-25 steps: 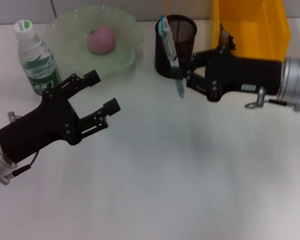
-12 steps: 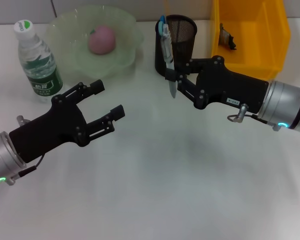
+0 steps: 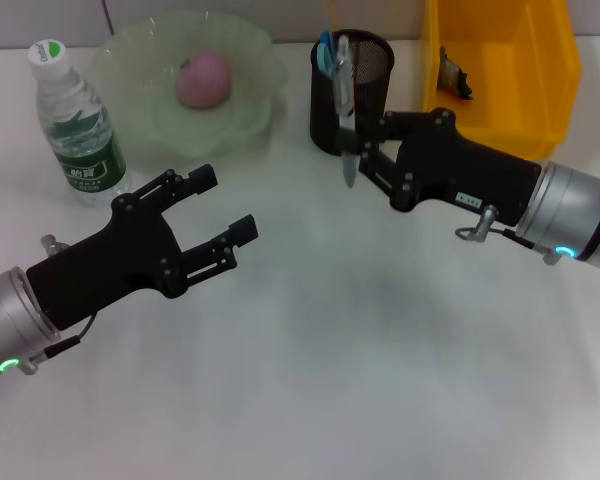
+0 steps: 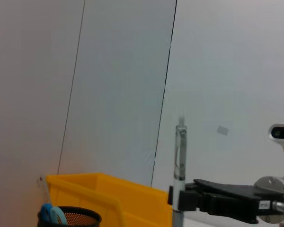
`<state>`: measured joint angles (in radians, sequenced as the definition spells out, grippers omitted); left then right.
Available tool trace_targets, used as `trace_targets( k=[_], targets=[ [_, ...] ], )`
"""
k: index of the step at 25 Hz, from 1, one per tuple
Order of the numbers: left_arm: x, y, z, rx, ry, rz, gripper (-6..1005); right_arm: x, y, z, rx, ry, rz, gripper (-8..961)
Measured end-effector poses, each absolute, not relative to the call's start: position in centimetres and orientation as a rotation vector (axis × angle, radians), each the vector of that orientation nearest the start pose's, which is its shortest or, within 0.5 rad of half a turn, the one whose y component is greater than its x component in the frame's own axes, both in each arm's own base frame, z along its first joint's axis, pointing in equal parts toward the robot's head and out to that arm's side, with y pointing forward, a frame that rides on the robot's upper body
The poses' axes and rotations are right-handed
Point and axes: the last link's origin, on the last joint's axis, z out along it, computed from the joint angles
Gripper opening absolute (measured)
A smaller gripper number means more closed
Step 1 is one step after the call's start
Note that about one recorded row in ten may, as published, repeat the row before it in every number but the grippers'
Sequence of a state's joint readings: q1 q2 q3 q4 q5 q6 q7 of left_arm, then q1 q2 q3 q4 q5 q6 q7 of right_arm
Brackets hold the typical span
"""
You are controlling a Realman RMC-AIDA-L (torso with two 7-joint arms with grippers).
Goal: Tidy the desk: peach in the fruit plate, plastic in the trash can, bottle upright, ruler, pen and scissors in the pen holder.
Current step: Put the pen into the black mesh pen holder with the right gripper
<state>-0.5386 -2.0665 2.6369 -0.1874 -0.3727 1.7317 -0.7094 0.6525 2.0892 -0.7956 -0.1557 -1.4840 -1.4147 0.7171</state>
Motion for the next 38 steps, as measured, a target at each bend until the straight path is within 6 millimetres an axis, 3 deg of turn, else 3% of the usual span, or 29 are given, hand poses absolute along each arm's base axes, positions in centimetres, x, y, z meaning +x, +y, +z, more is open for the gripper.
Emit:
trace_targets(
  k=[6, 20, 38],
  targets=[
    [-28.2, 27.0, -3.2, -2.399, -0.435, -1.135, 798, 22.6, 34.7, -5.8, -2.366, 0.267, 1.017, 123],
    [-28.6, 26.6, -4.1, -2.365, -0.433, -1.101, 798, 21.6, 38.1, -5.7, -2.167, 0.388, 0.984, 123],
    [-28.3, 27.1, -4.8, -2.360, -0.432, -1.081, 798, 19.8, 42.4, -6.0, -2.100, 0.497, 0.859, 122]
  ],
)
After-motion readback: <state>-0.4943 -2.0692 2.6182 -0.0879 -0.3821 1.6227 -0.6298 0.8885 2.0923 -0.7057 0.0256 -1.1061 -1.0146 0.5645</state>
